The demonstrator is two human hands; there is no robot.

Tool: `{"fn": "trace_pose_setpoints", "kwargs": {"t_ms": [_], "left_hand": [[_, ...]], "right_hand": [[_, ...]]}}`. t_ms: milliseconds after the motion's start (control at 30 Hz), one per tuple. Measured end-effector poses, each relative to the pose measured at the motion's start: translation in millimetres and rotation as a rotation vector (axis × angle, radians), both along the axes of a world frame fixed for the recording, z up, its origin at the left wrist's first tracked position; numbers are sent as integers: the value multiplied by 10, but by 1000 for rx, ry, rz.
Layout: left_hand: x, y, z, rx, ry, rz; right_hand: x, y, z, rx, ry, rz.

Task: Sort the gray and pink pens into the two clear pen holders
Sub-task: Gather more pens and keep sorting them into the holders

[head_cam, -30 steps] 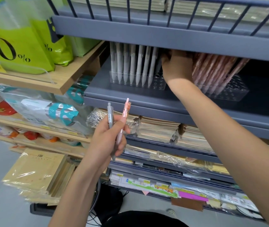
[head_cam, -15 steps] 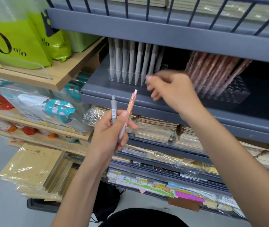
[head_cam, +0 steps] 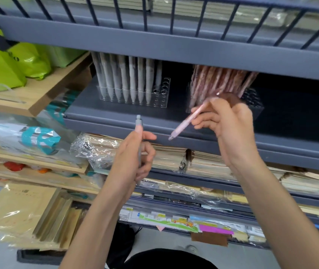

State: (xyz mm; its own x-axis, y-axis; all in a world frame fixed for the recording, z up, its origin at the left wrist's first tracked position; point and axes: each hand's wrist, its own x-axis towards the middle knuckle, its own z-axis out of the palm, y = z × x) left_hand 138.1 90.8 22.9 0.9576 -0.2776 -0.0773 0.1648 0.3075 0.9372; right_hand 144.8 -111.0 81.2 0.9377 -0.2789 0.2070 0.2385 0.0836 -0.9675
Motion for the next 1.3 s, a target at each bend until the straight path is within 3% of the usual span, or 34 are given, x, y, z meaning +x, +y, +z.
{"fn": "trace_pose_setpoints", "kwargs": {"t_ms": [100,233,467,667,833,967,1100,1300], "left_hand": [[14,-137,23,-98,31,-53],[27,-375,70,-81,-24,-44],[6,-767,106,-19,-105,-20],[9,-925,97,-54,-100,16],[26,-1003,99,-125,-29,7],[15,-1034,85,-83,-48,17],[4,-1023,71,-71,-48,8],[-28,-894,47,-42,-76,12]], "right_hand": [[-79,-367,-23,14,-114,-220],[-112,-792,-24,-7,-243,-495],[56,-1216,-27,-89,-418,-473],[342,-1329,-7,-233,-185,-429],[507,-1365,75,-733,-1,-330],[565,-1350,174,-928,40,-252],[578,-1319,218,-1002,58,-275],[573,-1252,231,-902,112,-297]]}}
